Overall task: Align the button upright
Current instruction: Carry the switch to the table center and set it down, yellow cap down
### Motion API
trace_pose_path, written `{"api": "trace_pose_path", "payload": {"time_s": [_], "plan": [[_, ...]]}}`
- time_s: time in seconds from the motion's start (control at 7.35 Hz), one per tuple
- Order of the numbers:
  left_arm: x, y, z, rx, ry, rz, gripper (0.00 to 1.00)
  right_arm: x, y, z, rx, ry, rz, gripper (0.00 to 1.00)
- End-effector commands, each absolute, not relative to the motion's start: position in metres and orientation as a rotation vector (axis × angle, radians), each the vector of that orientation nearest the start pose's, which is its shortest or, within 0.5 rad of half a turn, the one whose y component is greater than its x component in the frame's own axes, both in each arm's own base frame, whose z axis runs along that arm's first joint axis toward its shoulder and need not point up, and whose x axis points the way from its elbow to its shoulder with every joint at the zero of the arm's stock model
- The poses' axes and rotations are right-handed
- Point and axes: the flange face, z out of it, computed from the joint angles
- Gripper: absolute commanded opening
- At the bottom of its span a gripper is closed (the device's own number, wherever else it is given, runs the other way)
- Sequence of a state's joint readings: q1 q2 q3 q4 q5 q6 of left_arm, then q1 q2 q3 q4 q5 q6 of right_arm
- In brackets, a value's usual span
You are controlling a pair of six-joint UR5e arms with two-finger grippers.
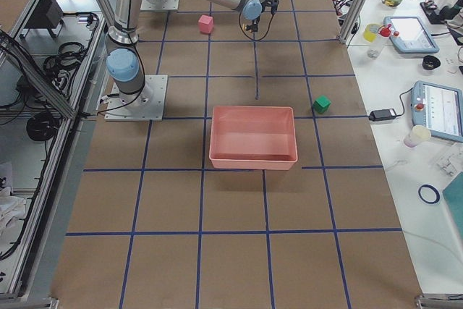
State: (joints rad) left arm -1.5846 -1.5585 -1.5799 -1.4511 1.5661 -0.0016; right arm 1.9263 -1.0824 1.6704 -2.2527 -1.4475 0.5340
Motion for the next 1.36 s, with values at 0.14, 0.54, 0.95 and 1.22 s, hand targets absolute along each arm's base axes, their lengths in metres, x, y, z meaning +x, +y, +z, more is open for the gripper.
{"api": "trace_pose_path", "payload": {"time_s": [0.14, 0.54, 0.95, 1.22], "plan": [[-0.141, -0.496, 0.502, 0.020, 3.141, -0.193, 1.00, 0.362, -0.541, 0.218, 0.240, 2.976, -0.044, 0.01], [-0.141, -0.496, 0.501, 0.020, 3.141, -0.193, 1.00, 0.358, -0.531, 0.204, 0.239, 2.986, -0.015, 0.06], [-0.143, -0.489, 0.492, 0.027, 3.141, -0.164, 1.00, 0.356, -0.525, 0.202, 0.251, 2.988, -0.001, 0.44], [-0.142, -0.480, 0.475, 0.024, 3.138, -0.219, 1.00, 0.356, -0.524, 0.201, 0.254, 2.987, 0.004, 0.69]]}}
